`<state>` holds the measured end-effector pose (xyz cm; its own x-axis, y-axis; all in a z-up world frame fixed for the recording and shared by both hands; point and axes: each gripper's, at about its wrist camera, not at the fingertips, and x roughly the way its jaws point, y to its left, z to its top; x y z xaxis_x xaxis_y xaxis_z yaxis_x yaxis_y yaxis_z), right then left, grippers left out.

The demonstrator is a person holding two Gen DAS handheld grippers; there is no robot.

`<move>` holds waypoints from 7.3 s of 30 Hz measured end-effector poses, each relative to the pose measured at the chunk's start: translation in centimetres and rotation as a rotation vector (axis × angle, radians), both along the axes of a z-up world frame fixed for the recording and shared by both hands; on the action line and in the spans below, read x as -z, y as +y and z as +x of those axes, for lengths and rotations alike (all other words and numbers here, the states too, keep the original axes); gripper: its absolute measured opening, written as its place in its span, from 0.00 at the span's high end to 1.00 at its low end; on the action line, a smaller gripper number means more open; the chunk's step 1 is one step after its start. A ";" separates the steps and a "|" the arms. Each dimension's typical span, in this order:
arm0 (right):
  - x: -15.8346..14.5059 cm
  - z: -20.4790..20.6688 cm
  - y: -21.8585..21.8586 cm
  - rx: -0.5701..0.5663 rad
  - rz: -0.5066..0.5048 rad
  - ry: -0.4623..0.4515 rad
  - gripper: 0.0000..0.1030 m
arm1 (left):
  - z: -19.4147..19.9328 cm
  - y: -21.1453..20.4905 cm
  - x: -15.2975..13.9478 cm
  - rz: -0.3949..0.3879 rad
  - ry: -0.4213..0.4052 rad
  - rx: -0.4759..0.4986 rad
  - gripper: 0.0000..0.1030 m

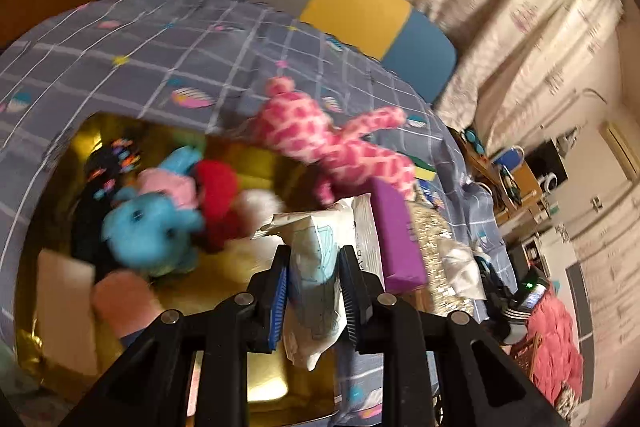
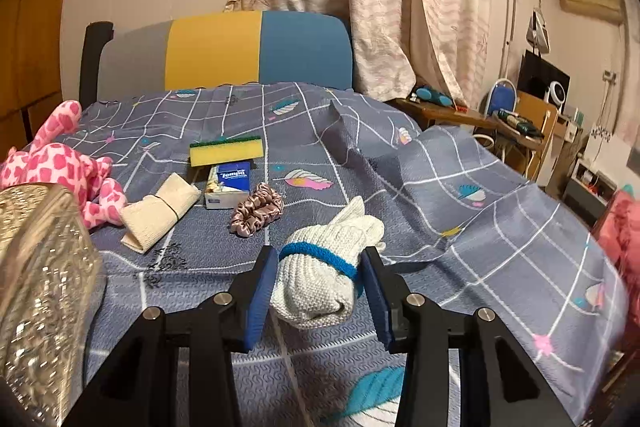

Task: Organize soft objects
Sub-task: 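Carry the wipes packet into the gold tray and release while the right gripper holds the glove, then lower the white glove into the gold tray and open the right gripper, then lift both grippers out of the gold tray, then grasp the brown satin scrunchie with the right gripper, then grasp the beige bandage roll with the left gripper while the right gripper holds the scrunchie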

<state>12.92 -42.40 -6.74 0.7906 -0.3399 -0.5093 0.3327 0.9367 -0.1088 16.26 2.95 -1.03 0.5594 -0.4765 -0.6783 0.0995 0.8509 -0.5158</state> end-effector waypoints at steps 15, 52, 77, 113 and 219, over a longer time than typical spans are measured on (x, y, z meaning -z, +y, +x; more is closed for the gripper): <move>-3.8 -3.2 0.4 0.024 0.120 0.019 0.73 | -0.9 3.7 6.8 -0.007 0.106 -0.057 0.77; -13.0 -4.2 16.0 -0.363 0.152 -0.028 0.63 | -5.3 3.8 5.7 0.171 -0.037 -0.053 0.58; -2.1 0.9 37.7 -0.636 0.035 0.281 0.58 | -8.3 8.3 4.8 0.163 -0.067 -0.127 0.58; -5.3 -1.9 5.9 -0.136 0.273 0.048 0.34 | -2.6 -8.6 -1.9 0.148 -0.163 0.220 0.58; 5.1 7.3 -3.6 -0.017 0.287 0.150 0.77 | 22.6 -39.1 8.8 0.715 0.241 0.471 0.60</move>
